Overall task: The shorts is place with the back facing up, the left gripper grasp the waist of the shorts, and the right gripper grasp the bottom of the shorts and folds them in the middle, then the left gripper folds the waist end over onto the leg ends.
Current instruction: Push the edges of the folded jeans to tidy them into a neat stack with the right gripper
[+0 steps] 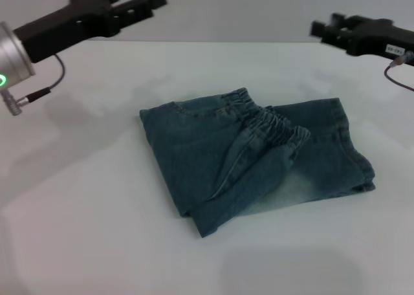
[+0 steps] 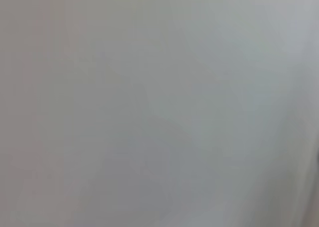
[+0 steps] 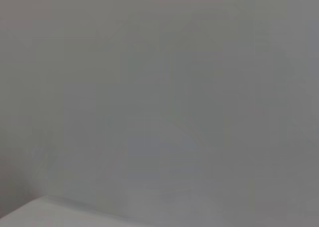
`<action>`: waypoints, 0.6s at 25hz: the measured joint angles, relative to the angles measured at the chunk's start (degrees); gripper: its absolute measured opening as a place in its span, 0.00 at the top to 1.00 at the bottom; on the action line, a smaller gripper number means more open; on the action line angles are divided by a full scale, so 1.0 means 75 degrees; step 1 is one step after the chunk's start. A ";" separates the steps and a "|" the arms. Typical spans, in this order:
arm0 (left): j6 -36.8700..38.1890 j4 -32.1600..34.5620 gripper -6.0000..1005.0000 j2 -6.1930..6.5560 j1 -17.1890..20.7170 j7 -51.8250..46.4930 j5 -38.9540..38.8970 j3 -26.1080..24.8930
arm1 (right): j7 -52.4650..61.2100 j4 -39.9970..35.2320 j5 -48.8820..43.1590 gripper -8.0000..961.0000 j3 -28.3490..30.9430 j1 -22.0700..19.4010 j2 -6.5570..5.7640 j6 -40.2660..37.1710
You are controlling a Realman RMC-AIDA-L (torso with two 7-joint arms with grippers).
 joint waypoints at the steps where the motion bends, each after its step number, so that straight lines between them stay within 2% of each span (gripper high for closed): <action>1: -0.0093 -0.0035 0.16 0.0003 0.0111 0.0165 -0.0194 -0.0004 | 0.0446 -0.0250 -0.0375 0.40 -0.0025 0.0069 -0.0062 -0.0351; 6: -0.0558 -0.0374 0.15 -0.0012 0.0489 0.1009 -0.1051 -0.0041 | 0.2813 -0.1654 -0.2213 0.40 -0.0026 0.0541 -0.0305 -0.2013; 10: -0.0726 -0.1020 0.16 -0.0005 0.0590 0.1829 -0.1925 -0.0082 | 0.4039 -0.1904 -0.3718 0.40 -0.0032 0.1248 -0.0451 -0.2846; 12: -0.0736 -0.1244 0.16 0.0008 0.0605 0.2084 -0.2215 -0.0099 | 0.4371 -0.1879 -0.4682 0.40 -0.0032 0.1582 -0.0416 -0.2855; 14: -0.0736 -0.1342 0.16 0.0004 0.0626 0.2191 -0.2289 -0.0153 | 0.4531 -0.1866 -0.5481 0.40 -0.0025 0.1803 -0.0281 -0.2722; 15: -0.0734 -0.1365 0.16 -0.0001 0.0637 0.2211 -0.2294 -0.0171 | 0.4573 -0.1875 -0.5839 0.40 -0.0030 0.1874 -0.0163 -0.2645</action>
